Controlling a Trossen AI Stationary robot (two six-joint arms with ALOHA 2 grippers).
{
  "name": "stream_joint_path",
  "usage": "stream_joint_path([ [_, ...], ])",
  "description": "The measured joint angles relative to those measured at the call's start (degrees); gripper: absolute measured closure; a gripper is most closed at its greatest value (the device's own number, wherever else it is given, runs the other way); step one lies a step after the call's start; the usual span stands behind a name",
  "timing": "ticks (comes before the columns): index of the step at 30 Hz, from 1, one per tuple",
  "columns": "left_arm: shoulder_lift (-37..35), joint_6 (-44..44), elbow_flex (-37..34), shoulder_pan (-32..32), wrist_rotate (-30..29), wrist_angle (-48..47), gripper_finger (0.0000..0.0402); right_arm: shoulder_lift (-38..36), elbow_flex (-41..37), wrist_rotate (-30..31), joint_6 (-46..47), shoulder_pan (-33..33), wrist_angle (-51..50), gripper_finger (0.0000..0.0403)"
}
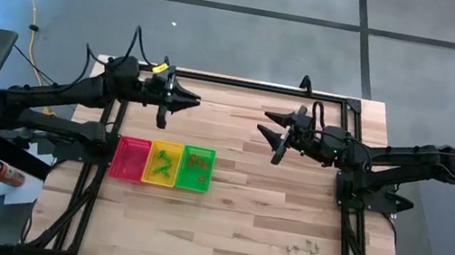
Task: Sort Halloween decoration
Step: Put the white skull toy into the red bin
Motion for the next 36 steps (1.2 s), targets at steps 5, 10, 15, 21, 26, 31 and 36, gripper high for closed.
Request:
stream_joint_path([
  [5, 0.0, 0.0, 0.0, -0.1, -0.2, 0.7, 0.036, 0.0, 0.0, 0.0, -0.1, 0.0, -0.2, 0.0181],
  [10, -1.7, -2.6, 0.1, -0.2, 3.2, -8.9, 0.036, 0.0, 0.0, 0.0, 0.6, 0.0, -1.7, 0.0181],
  [15, -4.3, -5.7, 0.1, -2.3, 3.5, -32.1, 0.036, 0.0, 0.0, 0.0, 1.7, 0.0, -4.7, 0.0181],
  [21, -4.1, -12.7, -0.6, -6.3, 3.0, -56.3, 0.036, 0.0, 0.0, 0.5, 1.5, 0.0, -5.6, 0.0181],
  [26, -4.4, -19.7, -6.6, -8.9, 2.9, -63.1, 0.036, 0.0, 0.0, 0.5, 1.5, -0.1, -5.9, 0.0181],
  [31, -4.4, -24.8, -14.1, -10.2, 3.0, -63.8, 0.036, 0.0, 0.0, 0.6, 1.6, -0.1, -6.6, 0.0181],
  [36, -4.0, -26.1, -18.0, -10.2, 2.8, -61.8, 0.036, 0.0, 0.0, 0.6, 1.5, -0.4, -6.7, 0.0181],
])
